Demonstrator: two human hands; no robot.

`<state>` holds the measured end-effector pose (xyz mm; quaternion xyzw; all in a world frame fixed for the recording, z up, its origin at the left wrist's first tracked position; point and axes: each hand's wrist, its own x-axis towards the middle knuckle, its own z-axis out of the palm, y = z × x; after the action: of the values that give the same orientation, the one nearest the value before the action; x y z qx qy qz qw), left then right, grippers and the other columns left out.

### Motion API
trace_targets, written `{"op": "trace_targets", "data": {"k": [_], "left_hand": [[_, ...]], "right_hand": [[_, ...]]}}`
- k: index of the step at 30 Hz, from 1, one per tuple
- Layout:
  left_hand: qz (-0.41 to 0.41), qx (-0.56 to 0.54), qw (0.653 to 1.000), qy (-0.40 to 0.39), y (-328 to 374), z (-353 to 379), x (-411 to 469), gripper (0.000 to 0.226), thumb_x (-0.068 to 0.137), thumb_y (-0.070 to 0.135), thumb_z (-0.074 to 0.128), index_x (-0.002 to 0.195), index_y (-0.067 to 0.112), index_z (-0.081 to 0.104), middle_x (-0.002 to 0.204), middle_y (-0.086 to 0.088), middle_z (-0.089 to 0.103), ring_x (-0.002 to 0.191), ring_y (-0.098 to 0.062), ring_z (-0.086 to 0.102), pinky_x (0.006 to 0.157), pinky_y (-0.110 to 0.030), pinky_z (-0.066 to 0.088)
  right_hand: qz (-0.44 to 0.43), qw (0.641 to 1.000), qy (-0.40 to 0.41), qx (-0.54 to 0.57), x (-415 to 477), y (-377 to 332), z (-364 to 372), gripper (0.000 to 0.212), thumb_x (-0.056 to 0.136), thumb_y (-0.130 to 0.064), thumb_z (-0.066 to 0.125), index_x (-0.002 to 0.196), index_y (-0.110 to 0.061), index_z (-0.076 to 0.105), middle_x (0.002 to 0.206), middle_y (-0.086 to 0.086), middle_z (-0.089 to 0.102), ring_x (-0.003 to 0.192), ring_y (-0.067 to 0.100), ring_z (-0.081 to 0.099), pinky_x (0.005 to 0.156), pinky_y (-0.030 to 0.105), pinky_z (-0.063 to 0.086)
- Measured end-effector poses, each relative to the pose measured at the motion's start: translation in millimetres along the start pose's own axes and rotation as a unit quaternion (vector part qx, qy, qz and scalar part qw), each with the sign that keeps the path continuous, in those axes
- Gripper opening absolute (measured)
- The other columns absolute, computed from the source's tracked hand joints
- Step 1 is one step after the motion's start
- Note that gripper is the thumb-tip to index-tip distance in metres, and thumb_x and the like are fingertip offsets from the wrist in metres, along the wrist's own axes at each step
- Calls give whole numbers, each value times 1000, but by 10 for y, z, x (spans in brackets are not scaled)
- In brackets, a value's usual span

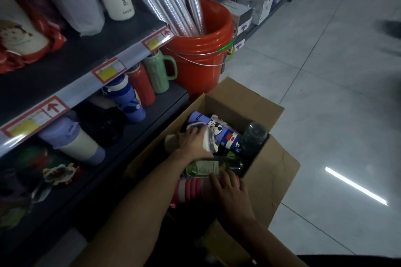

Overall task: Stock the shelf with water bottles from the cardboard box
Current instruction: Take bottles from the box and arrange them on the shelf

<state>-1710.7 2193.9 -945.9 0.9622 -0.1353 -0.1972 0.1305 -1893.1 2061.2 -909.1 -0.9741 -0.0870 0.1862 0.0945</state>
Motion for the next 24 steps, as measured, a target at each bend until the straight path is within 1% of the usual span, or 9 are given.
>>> {"op": "trace_targets", "data": {"k": [4,7,10,14,16,17,20,22,24], "left_hand": [[20,-1,999,33,77,-70,-34,86,61,60,72,137,39,37,144,-2,48,133,-34,48,107,-58,40],[32,-84,992,90,-32,-188,-214,81,58,68,72,129,45,42,139,10,53,124,-25,57,92,-49,53],[62,-203,961,176,-192,-319,-422,79,60,62,84,128,37,50,125,13,62,116,-11,62,92,-39,54],[2,-384,899,213,-323,-678,-899,68,67,42,93,125,31,59,118,17,68,109,2,63,97,-27,52],[-31,-436,867,240,-420,-873,-1160,60,68,36,93,117,28,61,111,21,66,102,4,62,88,-13,49],[-39,-468,846,253,-481,-985,-1311,63,65,39,93,118,24,63,112,18,67,103,0,63,86,-12,49],[-39,-555,781,283,-687,-1305,-1844,73,59,51,85,123,18,67,117,3,74,110,-12,68,87,-25,54],[-34,-600,753,267,-806,-1473,-2203,52,73,40,83,121,23,69,114,7,76,108,-11,69,85,-24,55],[-57,-646,715,262,-916,-1582,-2531,31,82,38,80,112,31,73,109,10,77,109,-15,69,91,-37,57]], "right_hand": [[11,1000,-19,-4,75,-19,-58,85,91,-30,68,160,-22,18,165,17,16,155,38,7,122,56,16],[23,999,-8,-32,146,-42,-78,80,90,-34,67,157,-23,25,163,19,21,154,41,9,124,59,9],[34,998,-14,-52,182,-59,-94,76,90,-41,65,155,-23,29,161,18,23,153,42,10,124,62,4],[56,998,-4,-34,191,-263,-254,89,87,-56,65,158,-20,24,161,20,24,153,44,11,123,62,6],[66,997,19,20,188,-473,-417,97,84,-61,65,159,-19,21,161,19,26,153,43,11,124,60,8],[69,995,40,61,183,-604,-519,98,84,-63,66,159,-20,21,160,17,27,153,42,13,124,58,10],[45,973,83,211,180,-986,-868,85,85,-49,68,155,-20,31,148,13,41,141,37,35,118,50,31],[15,930,87,357,156,-1206,-1092,63,86,-27,70,144,-17,46,133,10,53,118,26,54,100,40,47],[4,867,42,496,149,-1419,-1250,57,88,-9,65,143,-15,51,129,8,57,97,15,60,86,31,52]]}}
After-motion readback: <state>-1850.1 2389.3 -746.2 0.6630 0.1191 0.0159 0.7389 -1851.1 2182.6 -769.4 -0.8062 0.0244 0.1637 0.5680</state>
